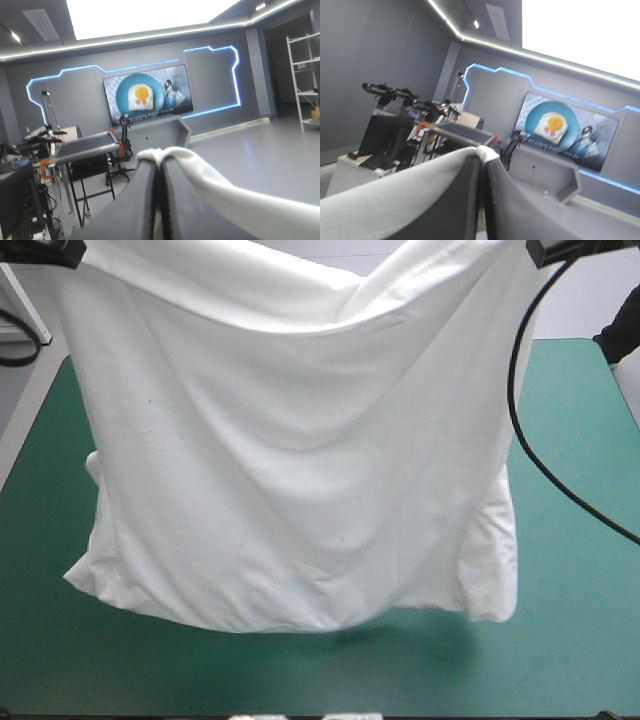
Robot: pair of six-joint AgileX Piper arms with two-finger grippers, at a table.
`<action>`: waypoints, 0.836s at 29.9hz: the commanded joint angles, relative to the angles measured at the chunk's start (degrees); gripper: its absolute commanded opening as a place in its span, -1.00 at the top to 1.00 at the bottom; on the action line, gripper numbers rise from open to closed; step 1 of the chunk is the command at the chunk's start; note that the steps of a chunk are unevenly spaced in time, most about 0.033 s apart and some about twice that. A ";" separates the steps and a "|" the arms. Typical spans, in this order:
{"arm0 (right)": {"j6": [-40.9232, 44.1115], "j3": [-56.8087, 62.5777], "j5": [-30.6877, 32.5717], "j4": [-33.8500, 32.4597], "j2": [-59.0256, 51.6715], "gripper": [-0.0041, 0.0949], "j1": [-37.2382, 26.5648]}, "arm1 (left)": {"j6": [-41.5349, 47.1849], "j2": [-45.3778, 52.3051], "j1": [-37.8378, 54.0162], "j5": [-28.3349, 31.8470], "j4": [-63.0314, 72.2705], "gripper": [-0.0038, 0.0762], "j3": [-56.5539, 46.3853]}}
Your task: Fold the cloth
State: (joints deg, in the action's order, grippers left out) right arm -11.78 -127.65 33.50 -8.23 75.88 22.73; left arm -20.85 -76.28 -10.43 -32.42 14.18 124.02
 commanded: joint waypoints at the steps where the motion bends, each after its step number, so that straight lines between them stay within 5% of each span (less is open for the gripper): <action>1: 2.19 -1.10 -13.78 -7.80 2.67 0.95 0.01 | -1.50 -3.53 -0.26 14.71 0.46 0.93 2.17; 5: 12.23 -3.89 -17.73 -17.40 8.28 0.95 -2.09 | -1.65 -9.46 -0.26 21.68 0.46 0.93 5.98; 13: 15.24 -20.55 -22.55 -17.01 23.61 0.95 -10.03 | -1.23 -26.40 -0.26 29.62 0.57 0.93 24.73; 21: 15.87 -35.33 -24.16 -8.42 36.29 0.95 -17.27 | -1.01 -37.40 0.09 30.90 2.79 0.93 39.28; 25: 15.58 -35.21 -18.01 -7.74 38.97 0.95 -17.76 | -1.12 -41.46 1.59 23.57 2.79 0.93 39.28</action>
State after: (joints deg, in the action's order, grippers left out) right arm 3.87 -161.26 14.89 -16.53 115.81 5.71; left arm -22.50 -117.94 -9.89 -7.42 16.18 161.90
